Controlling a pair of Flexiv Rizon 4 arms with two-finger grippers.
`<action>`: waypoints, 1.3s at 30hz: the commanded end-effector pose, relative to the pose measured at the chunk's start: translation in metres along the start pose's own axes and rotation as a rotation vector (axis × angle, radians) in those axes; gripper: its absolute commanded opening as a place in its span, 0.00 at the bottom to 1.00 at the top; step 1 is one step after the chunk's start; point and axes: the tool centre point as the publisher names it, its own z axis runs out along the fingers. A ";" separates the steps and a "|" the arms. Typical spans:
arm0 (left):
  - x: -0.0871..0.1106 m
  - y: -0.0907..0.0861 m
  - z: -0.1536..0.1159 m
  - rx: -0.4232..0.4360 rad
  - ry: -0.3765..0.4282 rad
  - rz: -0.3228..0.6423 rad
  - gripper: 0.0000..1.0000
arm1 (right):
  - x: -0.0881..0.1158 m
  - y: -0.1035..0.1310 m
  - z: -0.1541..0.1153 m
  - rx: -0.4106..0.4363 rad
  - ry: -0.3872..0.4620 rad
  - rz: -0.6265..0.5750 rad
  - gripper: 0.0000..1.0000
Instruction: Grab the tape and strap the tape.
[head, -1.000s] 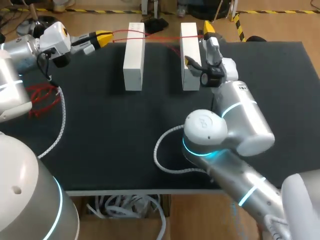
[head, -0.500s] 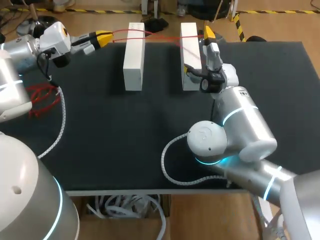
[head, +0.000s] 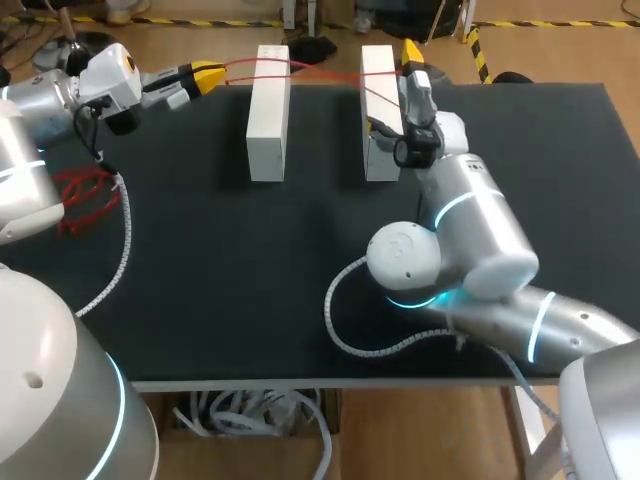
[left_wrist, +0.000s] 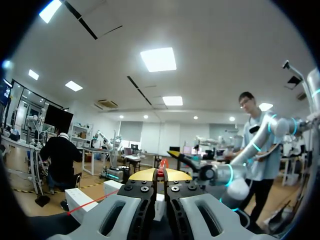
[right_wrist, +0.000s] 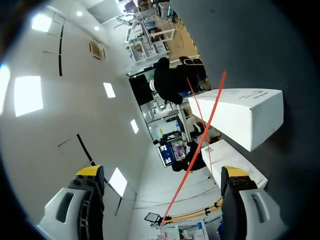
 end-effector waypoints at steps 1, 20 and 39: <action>-0.001 0.001 0.000 0.002 0.001 0.000 0.00 | -0.008 0.005 0.008 -0.002 0.053 -0.004 1.00; -0.001 0.001 0.000 0.002 0.001 0.000 0.00 | 0.020 0.009 0.006 -0.025 0.131 -0.023 0.94; -0.001 0.001 0.000 0.002 0.001 0.000 0.00 | 0.035 0.029 -0.007 -0.075 0.158 -0.035 0.82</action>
